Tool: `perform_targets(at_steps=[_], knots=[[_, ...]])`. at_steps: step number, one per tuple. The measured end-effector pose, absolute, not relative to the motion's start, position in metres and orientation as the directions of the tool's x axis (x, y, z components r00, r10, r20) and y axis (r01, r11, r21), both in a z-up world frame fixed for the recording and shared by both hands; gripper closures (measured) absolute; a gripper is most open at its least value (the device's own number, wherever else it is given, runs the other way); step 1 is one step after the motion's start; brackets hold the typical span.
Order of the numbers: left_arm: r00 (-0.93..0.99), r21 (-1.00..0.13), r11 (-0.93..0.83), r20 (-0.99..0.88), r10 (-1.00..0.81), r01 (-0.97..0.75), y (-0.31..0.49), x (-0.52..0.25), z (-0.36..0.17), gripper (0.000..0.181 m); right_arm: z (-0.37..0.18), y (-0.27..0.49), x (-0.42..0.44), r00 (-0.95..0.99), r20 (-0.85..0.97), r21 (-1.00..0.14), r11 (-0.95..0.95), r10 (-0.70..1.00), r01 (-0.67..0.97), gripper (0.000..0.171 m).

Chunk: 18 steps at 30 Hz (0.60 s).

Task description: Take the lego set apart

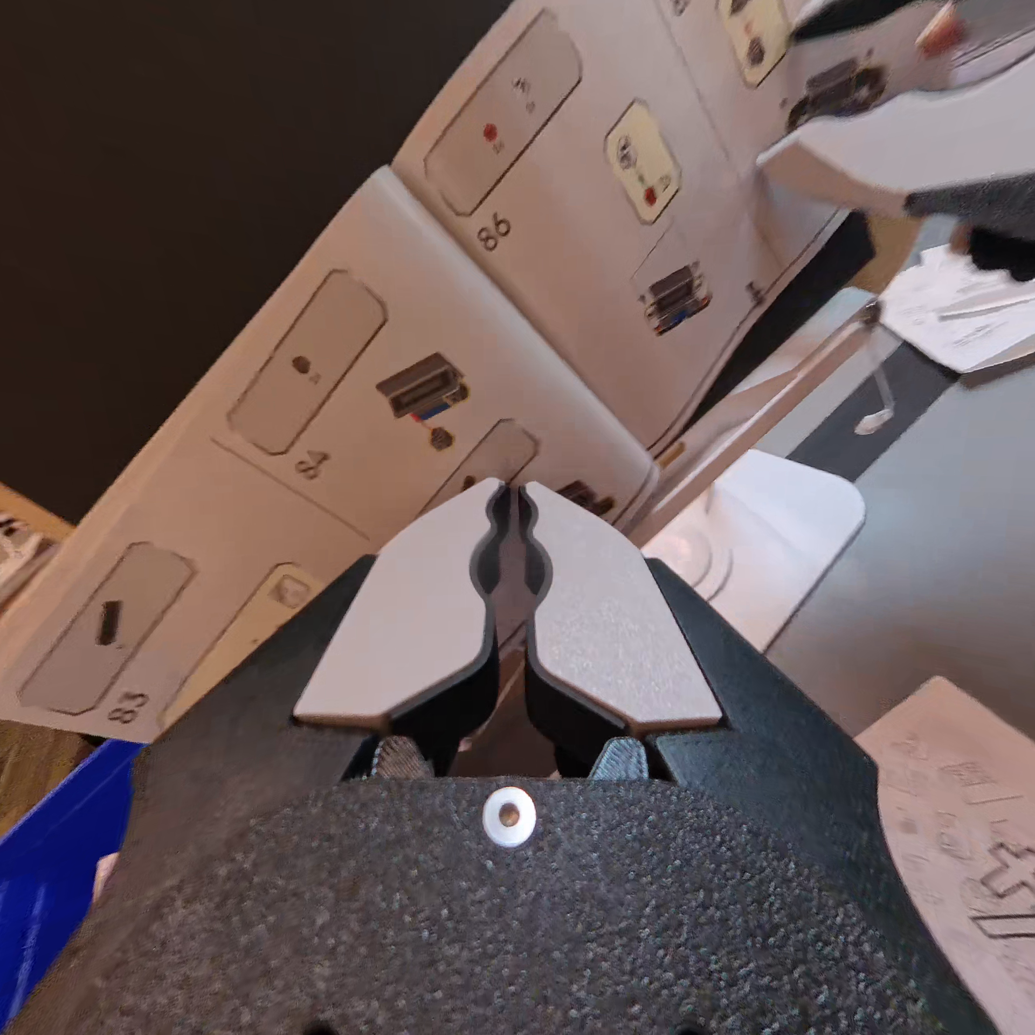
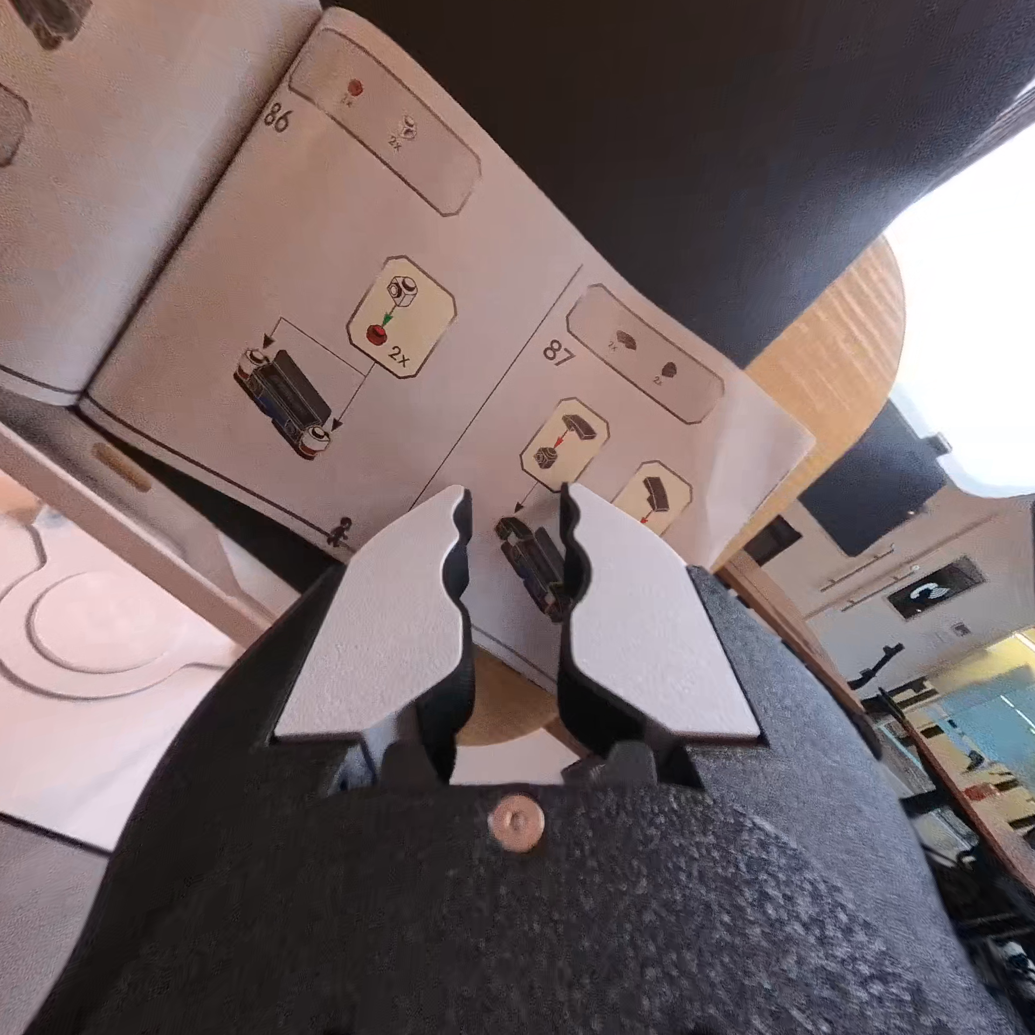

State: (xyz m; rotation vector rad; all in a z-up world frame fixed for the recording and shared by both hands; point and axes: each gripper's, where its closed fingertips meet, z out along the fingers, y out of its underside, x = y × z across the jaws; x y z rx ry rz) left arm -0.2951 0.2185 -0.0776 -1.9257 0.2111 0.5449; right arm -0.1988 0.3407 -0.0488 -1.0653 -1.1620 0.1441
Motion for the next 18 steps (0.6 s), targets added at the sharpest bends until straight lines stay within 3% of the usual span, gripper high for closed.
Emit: perform_targets(at_steps=[6,10,13,18], knots=[[0.848,-0.808,-0.385,-0.519,0.108,-0.446,0.218,-0.313,-0.076,0.181,-0.064,0.339,-0.194,0.484,0.621,-0.784,0.476,0.616,0.399,0.157],[0.801,-0.762,-0.386,-0.592,0.09,-0.52,0.217,-0.305,-0.081,0.173,-0.084,0.336,-0.185,0.498,0.608,-0.794,0.461,0.619,0.396,0.164],[0.816,-0.776,-0.375,-0.573,0.084,-0.507,0.214,-0.302,-0.08,0.172,-0.084,0.336,-0.182,0.496,0.58,-0.814,0.431,0.647,0.39,0.159],[0.901,-0.902,-0.234,-0.403,0.16,-0.362,0.189,-0.313,-0.052,0.17,-0.059,0.311,-0.175,0.485,0.505,-0.863,0.421,0.713,0.279,0.149]])
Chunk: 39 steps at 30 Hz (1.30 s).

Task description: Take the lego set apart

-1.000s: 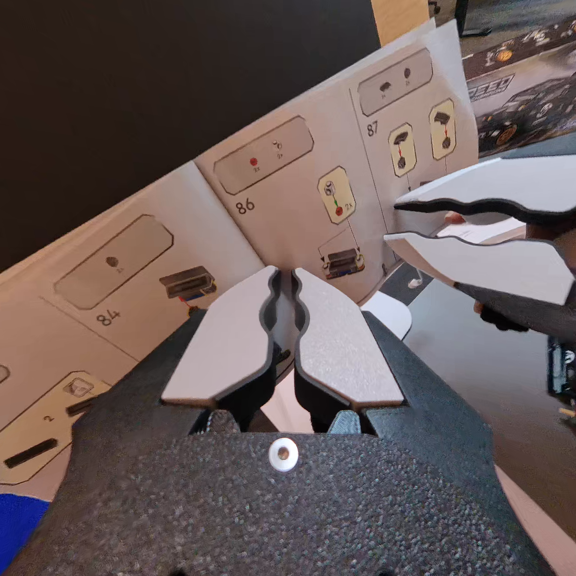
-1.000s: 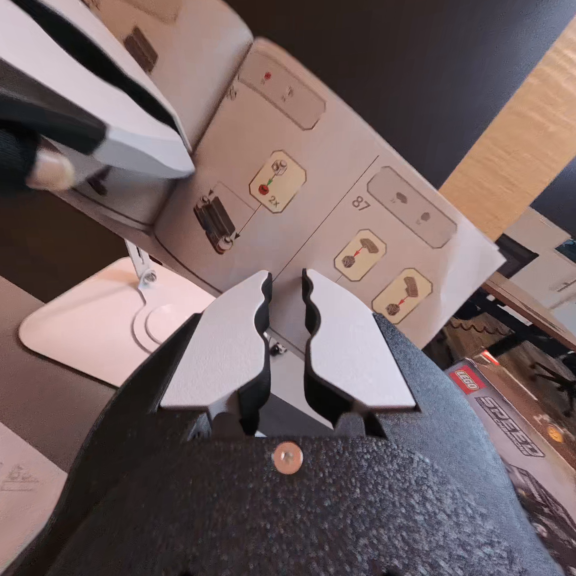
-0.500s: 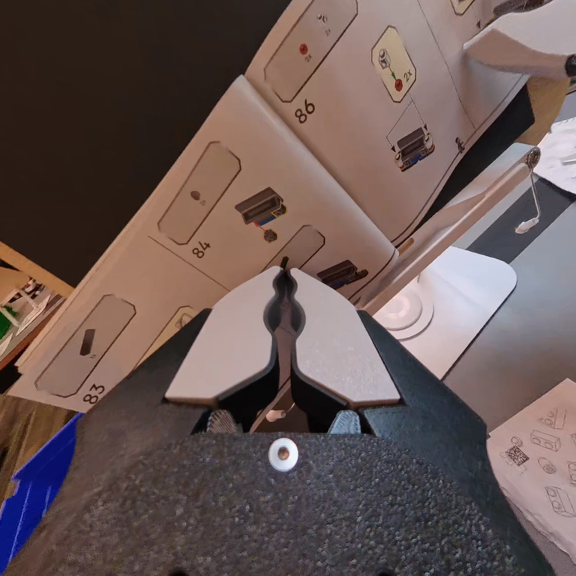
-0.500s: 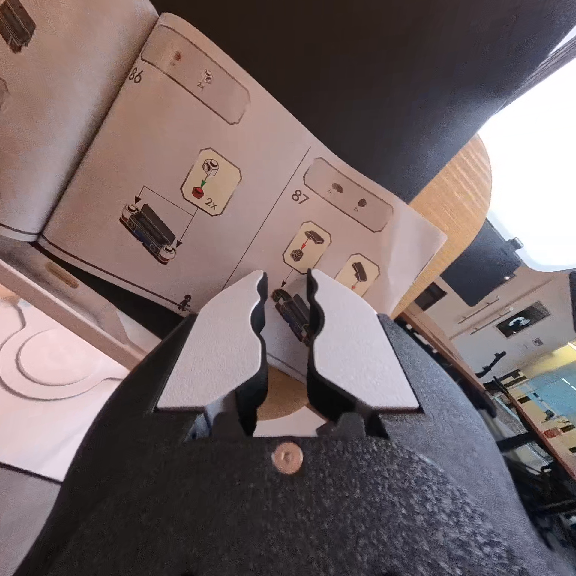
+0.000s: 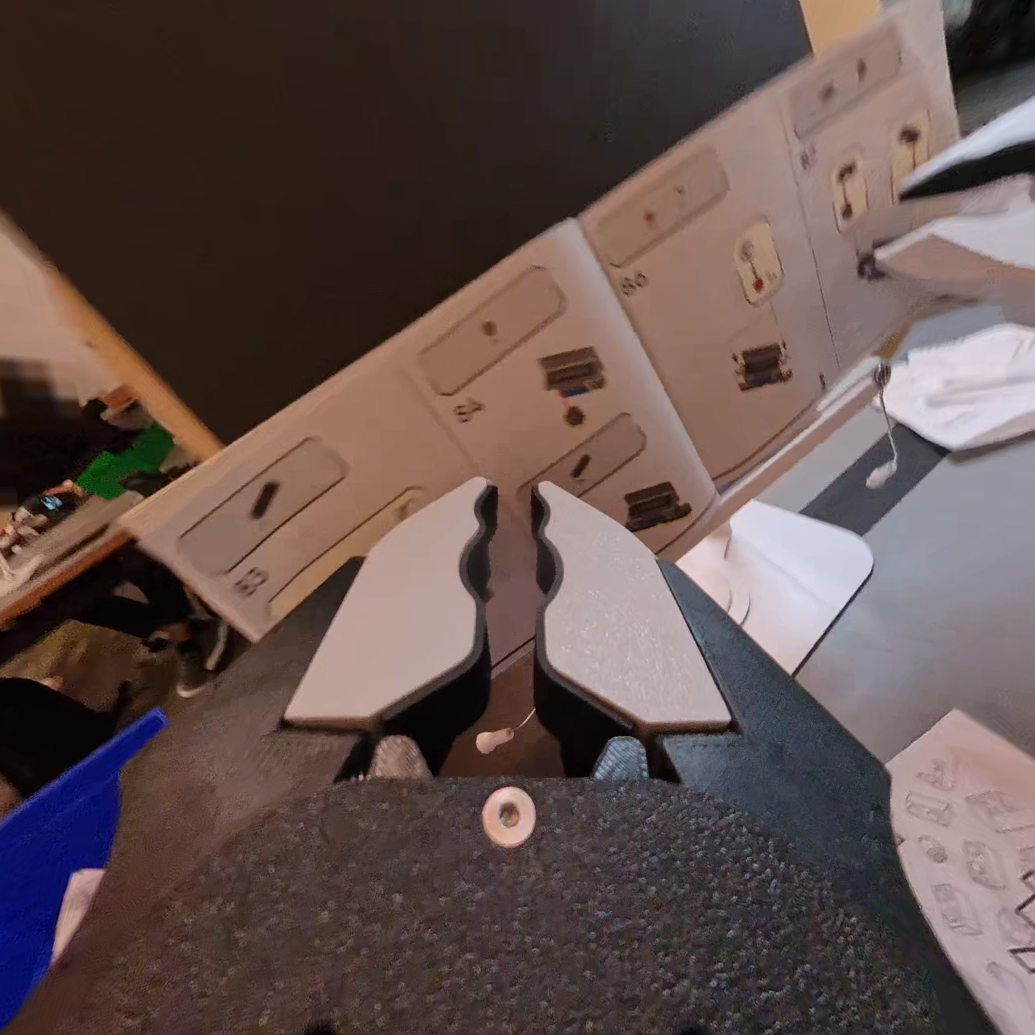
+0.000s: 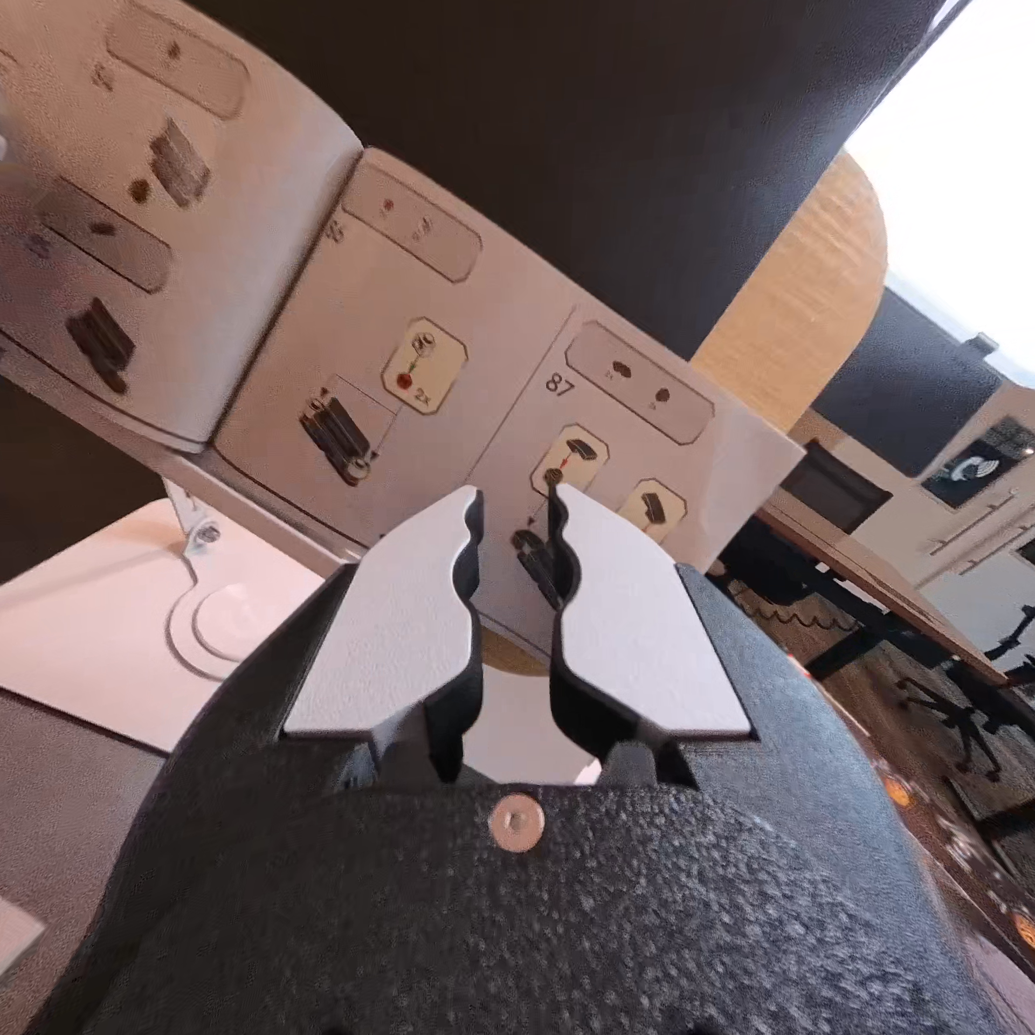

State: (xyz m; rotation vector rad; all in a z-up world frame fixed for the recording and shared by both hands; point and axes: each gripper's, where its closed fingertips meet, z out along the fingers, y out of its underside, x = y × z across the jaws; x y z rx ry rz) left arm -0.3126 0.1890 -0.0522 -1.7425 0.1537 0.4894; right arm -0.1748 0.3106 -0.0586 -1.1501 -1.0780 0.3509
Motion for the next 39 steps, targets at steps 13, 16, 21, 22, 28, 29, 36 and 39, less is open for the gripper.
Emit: perform_targets(at_steps=[13,16,21,22,28,29,36,39], knots=[[0.921,-0.997,-0.063,-0.054,0.386,-0.032,0.106,-0.38,-0.035,0.176,-0.055,0.209,-0.269,0.329,0.457,-0.889,0.415,0.827,0.191,0.1],[0.925,-0.999,-0.047,-0.015,0.38,0.004,0.098,-0.38,-0.041,0.176,-0.052,0.212,-0.291,0.399,0.484,-0.875,0.434,0.779,0.215,0.076],[0.935,-0.998,-0.068,-0.026,0.354,-0.002,0.092,-0.374,-0.05,0.176,-0.047,0.229,-0.303,0.489,0.594,-0.802,0.524,0.639,0.289,0.086],[0.937,-0.997,-0.075,-0.033,0.348,-0.007,0.091,-0.373,-0.051,0.176,-0.046,0.23,-0.301,0.495,0.589,-0.804,0.526,0.639,0.277,0.093],[0.95,-0.994,-0.102,-0.057,0.308,-0.027,0.099,-0.366,-0.057,0.176,-0.042,0.237,-0.283,0.463,0.528,-0.845,0.492,0.712,0.208,0.133],[0.95,-0.994,-0.107,-0.063,0.305,-0.031,0.101,-0.366,-0.058,0.175,-0.042,0.239,-0.281,0.462,0.53,-0.844,0.495,0.711,0.207,0.139],[0.959,-0.99,-0.13,-0.088,0.268,-0.054,0.11,-0.358,-0.061,0.17,-0.039,0.252,-0.265,0.426,0.401,-0.913,0.391,0.811,0.115,0.155],[0.975,-0.986,-0.145,-0.108,0.192,-0.08,0.121,-0.346,-0.062,0.156,-0.042,0.263,-0.255,0.438,0.352,-0.934,0.345,0.827,0.099,0.155]])
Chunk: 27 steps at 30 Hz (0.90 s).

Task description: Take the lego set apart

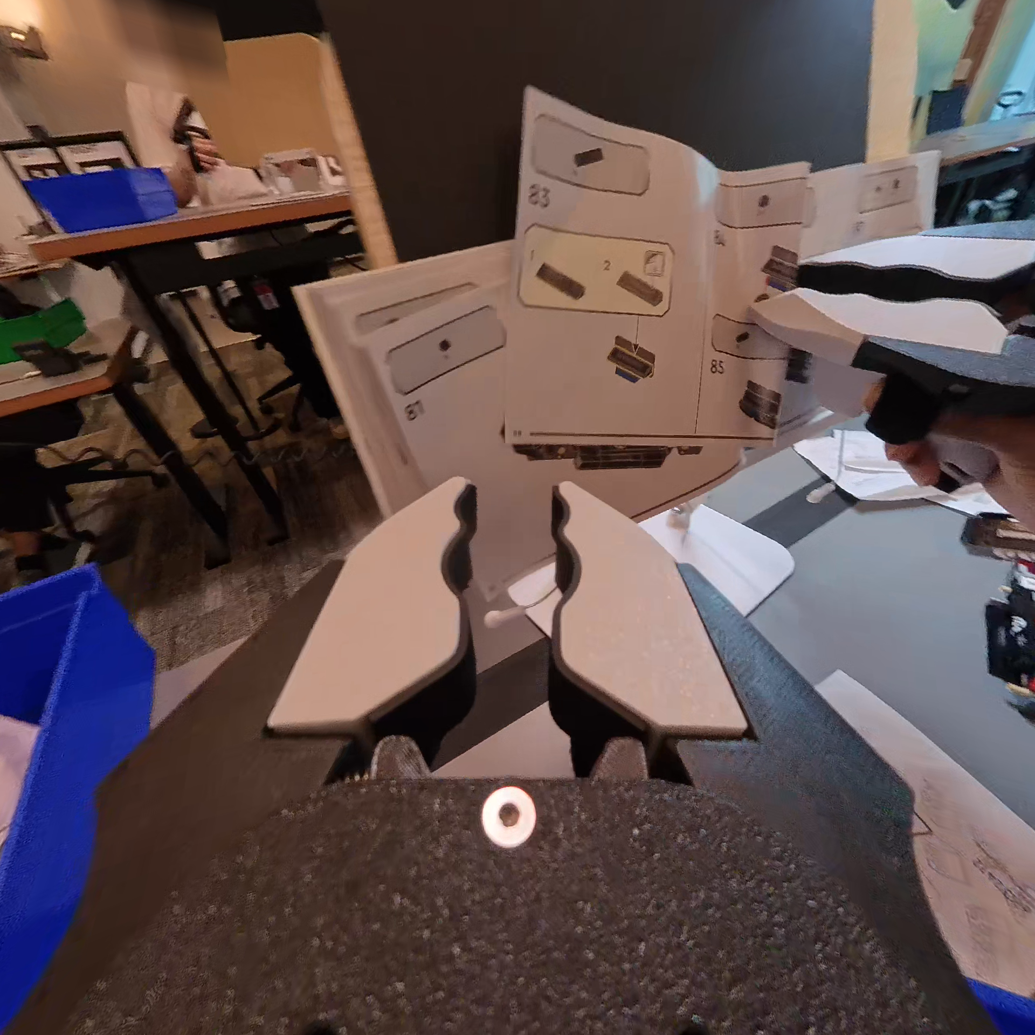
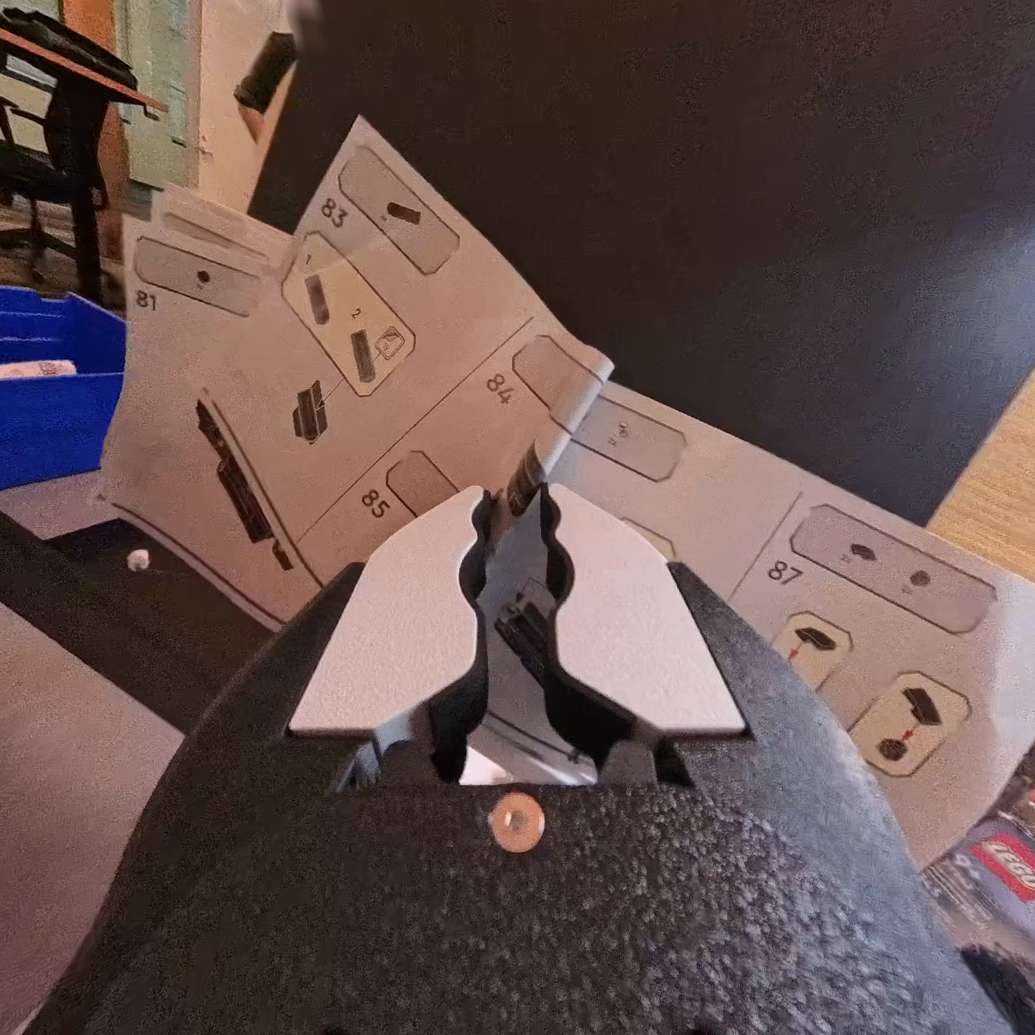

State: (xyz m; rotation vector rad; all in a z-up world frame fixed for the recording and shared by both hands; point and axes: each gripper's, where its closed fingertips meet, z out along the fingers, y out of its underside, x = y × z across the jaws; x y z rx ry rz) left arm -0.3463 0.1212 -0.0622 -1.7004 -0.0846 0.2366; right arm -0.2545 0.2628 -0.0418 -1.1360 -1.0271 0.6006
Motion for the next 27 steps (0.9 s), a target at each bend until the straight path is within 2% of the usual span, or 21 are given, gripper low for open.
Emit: perform_targets(at_steps=[5,7,8,12,13,16,19,20,22,25,27], knots=[[0.994,-0.97,-0.225,-0.101,0.041,-0.089,0.155,-0.321,-0.072,0.13,-0.046,0.272,-0.246,0.434,0.298,-0.953,0.292,0.85,0.082,0.156],[0.995,-0.957,-0.277,-0.096,0.032,-0.084,0.169,-0.319,-0.081,0.123,-0.047,0.275,-0.244,0.426,0.274,-0.96,0.27,0.862,0.071,0.156],[0.995,-0.955,-0.283,-0.101,0.027,-0.089,0.175,-0.317,-0.083,0.125,-0.048,0.278,-0.243,0.424,0.26,-0.964,0.256,0.868,0.068,0.156],[0.991,-0.957,-0.27,-0.079,-0.105,-0.105,0.189,-0.281,-0.079,0.176,-0.052,0.284,-0.235,0.4,0.229,-0.973,0.221,0.887,0.068,0.156],[0.987,-0.964,-0.237,-0.091,-0.13,-0.12,0.192,-0.269,-0.072,0.181,-0.049,0.287,-0.228,0.409,0.213,-0.976,0.211,0.887,0.051,0.153],[0.966,-0.962,-0.173,-0.178,-0.185,-0.21,0.2,-0.231,-0.059,0.181,-0.019,0.289,-0.191,0.432,0.103,-0.981,0.162,0.896,-0.103,0.143],[0.955,-0.964,-0.147,-0.186,-0.231,-0.223,0.214,-0.199,-0.056,0.181,0.031,0.276,-0.135,0.442,0.037,-0.928,0.195,0.896,-0.317,0.136],[0.955,-0.965,-0.149,-0.178,-0.237,-0.217,0.22,-0.192,-0.058,0.181,0.047,0.266,-0.118,0.446,0.062,-0.898,0.245,0.893,-0.366,0.137],[0.955,-0.965,-0.165,-0.158,-0.251,-0.203,0.234,-0.181,-0.064,0.181,0.071,0.235,-0.098,0.401,0.147,-0.848,0.324,0.904,-0.419,0.155],[0.959,-0.97,-0.188,-0.098,-0.267,-0.152,0.256,-0.168,-0.077,0.174,0.07,0.192,-0.115,0.241,0.27,-0.875,0.342,0.932,-0.342,0.167],[0.956,-0.969,-0.221,-0.044,-0.289,-0.111,0.271,-0.157,-0.09,0.156,0.049,0.194,-0.143,0.188,0.266,-0.934,0.301,0.945,-0.191,0.168]])
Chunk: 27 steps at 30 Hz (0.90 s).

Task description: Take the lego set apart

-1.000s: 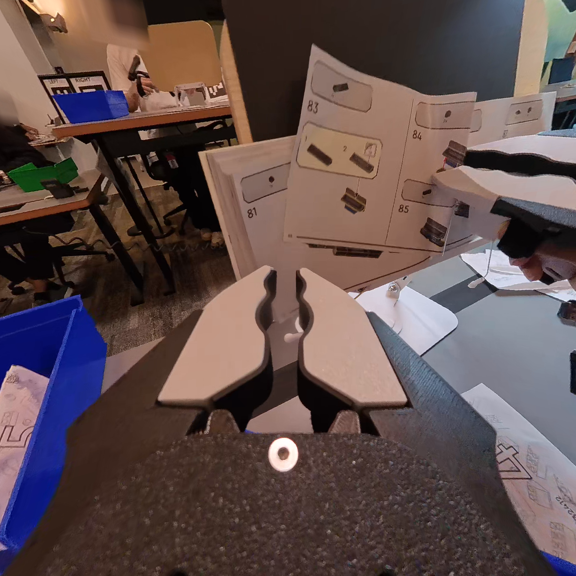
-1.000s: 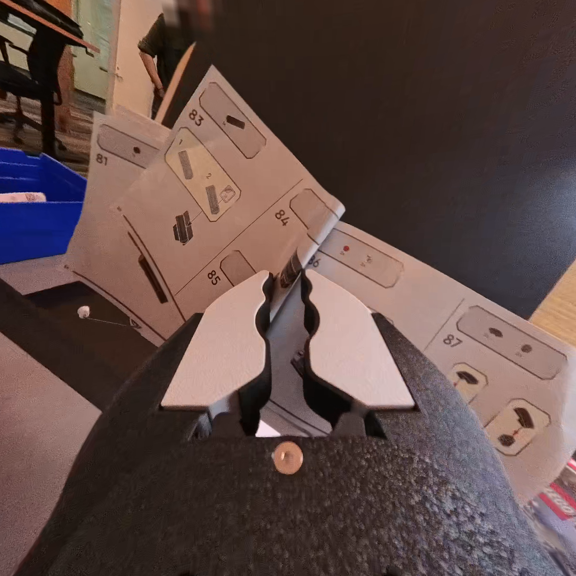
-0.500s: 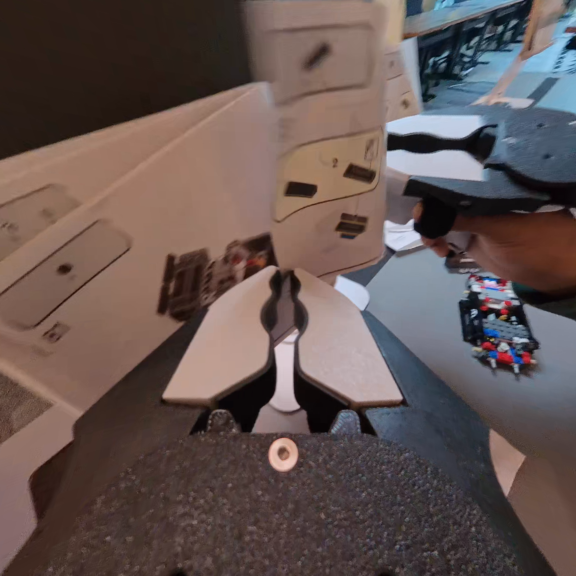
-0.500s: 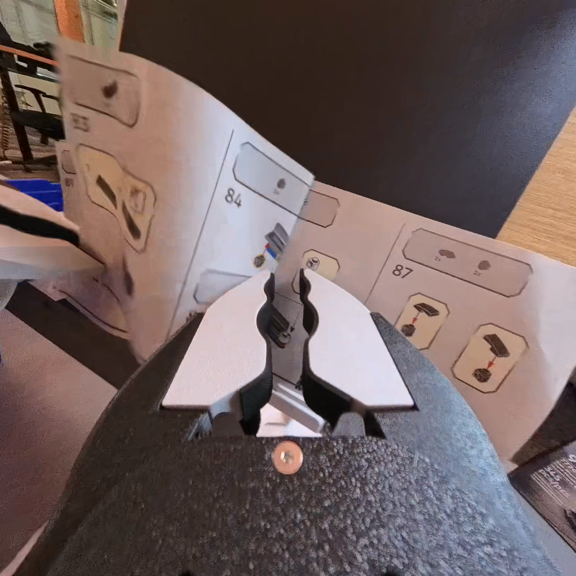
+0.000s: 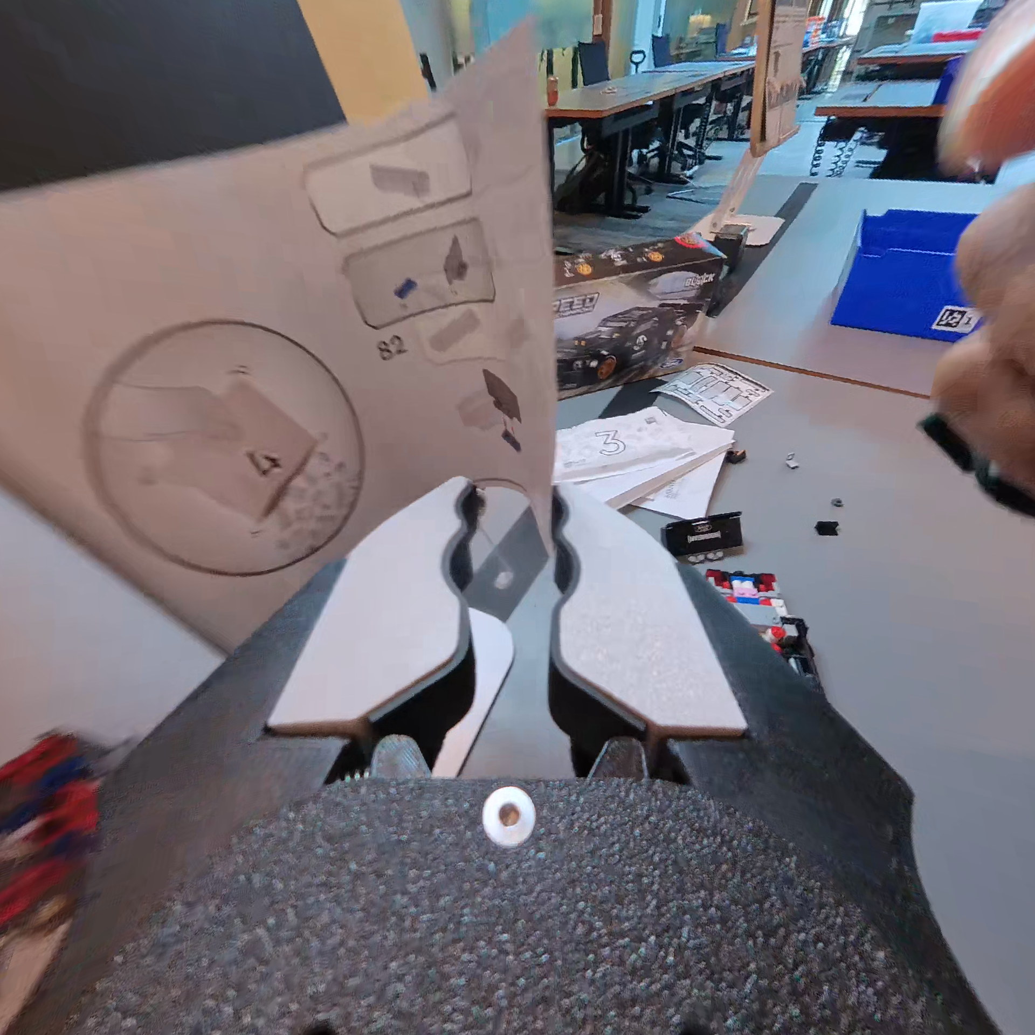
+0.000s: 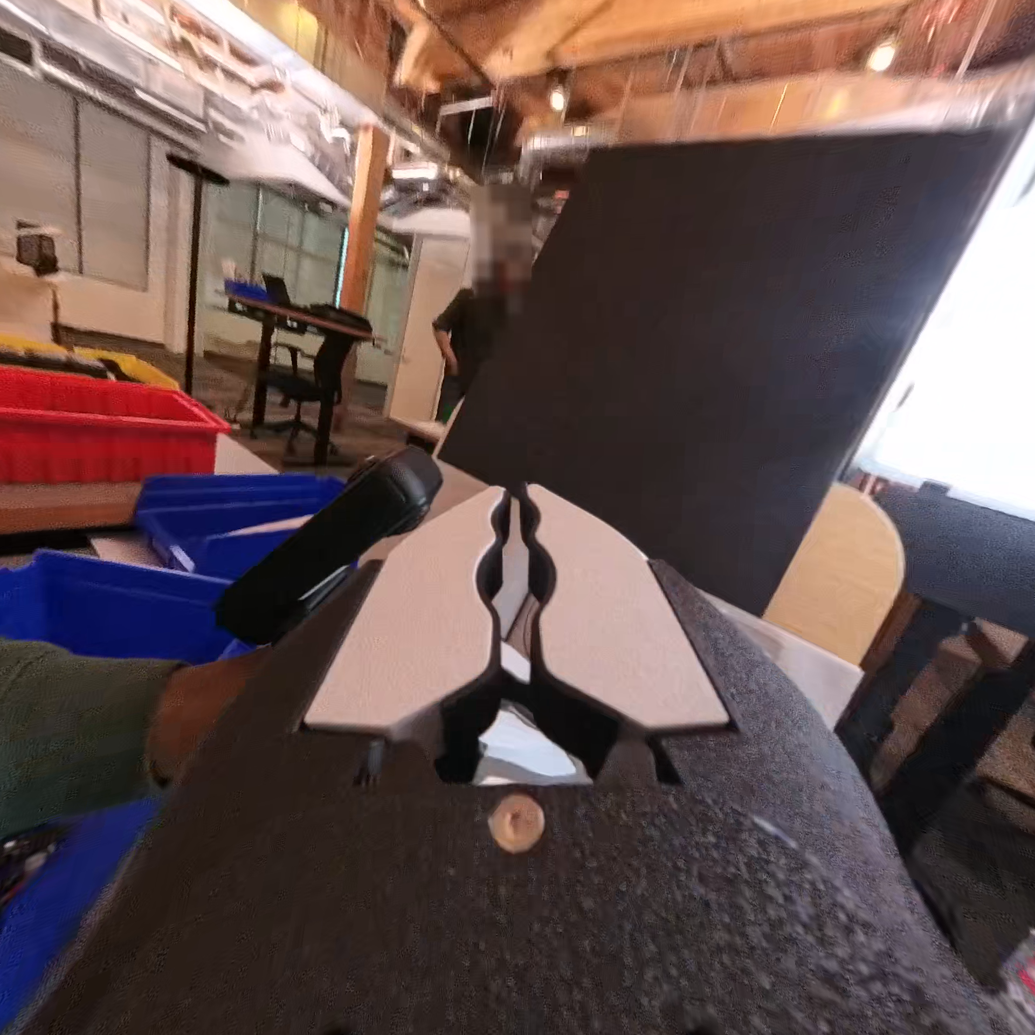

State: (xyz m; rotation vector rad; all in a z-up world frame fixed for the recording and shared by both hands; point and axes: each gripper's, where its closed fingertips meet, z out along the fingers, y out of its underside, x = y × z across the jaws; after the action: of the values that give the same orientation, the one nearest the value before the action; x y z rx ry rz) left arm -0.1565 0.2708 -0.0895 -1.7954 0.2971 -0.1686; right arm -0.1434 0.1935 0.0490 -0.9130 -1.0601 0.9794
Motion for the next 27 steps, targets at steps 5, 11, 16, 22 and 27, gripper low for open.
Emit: perform_targets(at_steps=[5,11,16,22,27], knots=[[0.938,-0.962,-0.272,0.129,-0.323,0.038,0.276,-0.139,-0.109,0.137,-0.021,0.248,-0.196,0.228,0.201,-0.977,0.177,0.953,0.121,0.171],[0.99,-0.959,-0.281,0.003,-0.142,-0.038,0.232,-0.185,-0.113,0.151,-0.075,0.317,-0.188,0.437,0.373,-0.91,0.229,0.819,0.346,0.169],[0.993,-0.964,-0.264,-0.056,0.1,-0.028,0.194,-0.259,-0.108,0.158,-0.087,0.331,-0.181,0.46,0.407,-0.9,0.26,0.789,0.349,0.164],[0.984,-0.962,-0.269,-0.016,0.178,0.033,0.185,-0.301,-0.113,0.152,-0.089,0.335,-0.181,0.459,0.449,-0.882,0.301,0.766,0.361,0.164],[0.976,-0.963,-0.269,-0.055,0.209,0.003,0.186,-0.319,-0.112,0.154,-0.089,0.336,-0.18,0.445,0.46,-0.877,0.315,0.768,0.363,0.164]])
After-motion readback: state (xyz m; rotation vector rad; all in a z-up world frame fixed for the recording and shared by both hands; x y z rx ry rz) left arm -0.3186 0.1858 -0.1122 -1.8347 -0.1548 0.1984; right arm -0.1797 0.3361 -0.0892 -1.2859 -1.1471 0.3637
